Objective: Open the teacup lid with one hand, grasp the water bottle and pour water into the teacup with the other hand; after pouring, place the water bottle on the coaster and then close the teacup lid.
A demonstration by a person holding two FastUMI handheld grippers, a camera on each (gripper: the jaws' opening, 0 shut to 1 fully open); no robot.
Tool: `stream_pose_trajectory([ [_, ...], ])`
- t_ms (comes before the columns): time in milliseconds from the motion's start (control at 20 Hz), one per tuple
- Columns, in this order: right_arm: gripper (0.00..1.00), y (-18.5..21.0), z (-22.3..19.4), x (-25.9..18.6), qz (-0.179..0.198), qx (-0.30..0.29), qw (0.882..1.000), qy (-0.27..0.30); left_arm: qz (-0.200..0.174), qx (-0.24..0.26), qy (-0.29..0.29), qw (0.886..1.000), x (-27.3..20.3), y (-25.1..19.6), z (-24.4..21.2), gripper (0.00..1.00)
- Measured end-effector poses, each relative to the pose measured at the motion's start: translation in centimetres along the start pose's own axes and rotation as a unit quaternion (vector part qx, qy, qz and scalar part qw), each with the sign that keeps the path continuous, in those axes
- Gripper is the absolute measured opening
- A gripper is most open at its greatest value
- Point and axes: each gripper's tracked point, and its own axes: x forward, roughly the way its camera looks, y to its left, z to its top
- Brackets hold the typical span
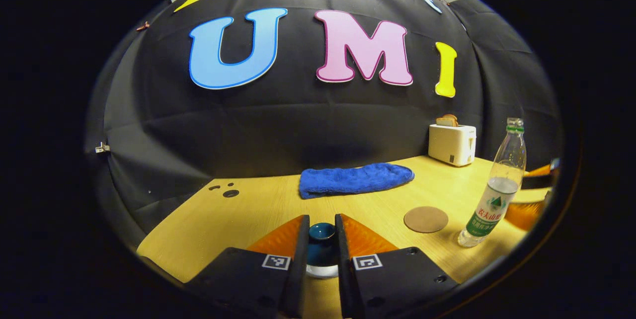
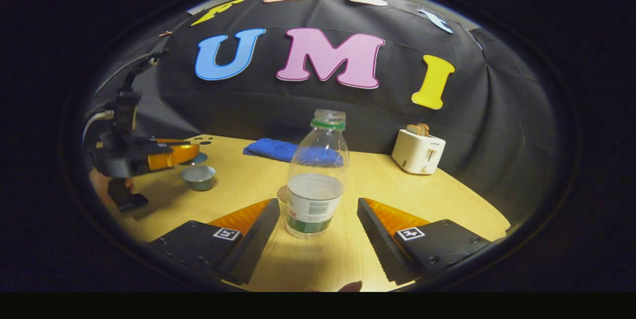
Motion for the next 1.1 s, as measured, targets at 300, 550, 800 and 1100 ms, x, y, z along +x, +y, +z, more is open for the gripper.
stream_pose_trajectory([
  [300, 0.98, 0.7, -2.6, 3.0, 0.003, 0.009, 1.000, 0.004, 0.007, -0.002, 0.004, 1.000, -1.5, 1.0, 0.6, 0.36],
  [550, 0.96, 0.3, -2.1, 4.4, -0.005, 0.004, 1.000, 0.004, 0.015, 0.005, 0.012, 1.000, -1.4, 1.8, -0.1, 0.31],
  [800, 0.73, 0.2, -0.5, 4.7, -0.010, 0.032, 0.999, 0.015, 0.023, 0.010, 0.009, 1.000, -1.6, 2.3, -0.1, 0.31],
  [1100, 0.75, 0.9, 5.0, 5.7, 0.004, -0.133, 0.991, -0.008, 0.047, -0.003, 0.011, 0.999, -3.3, 4.8, 1.1, 0.31],
])
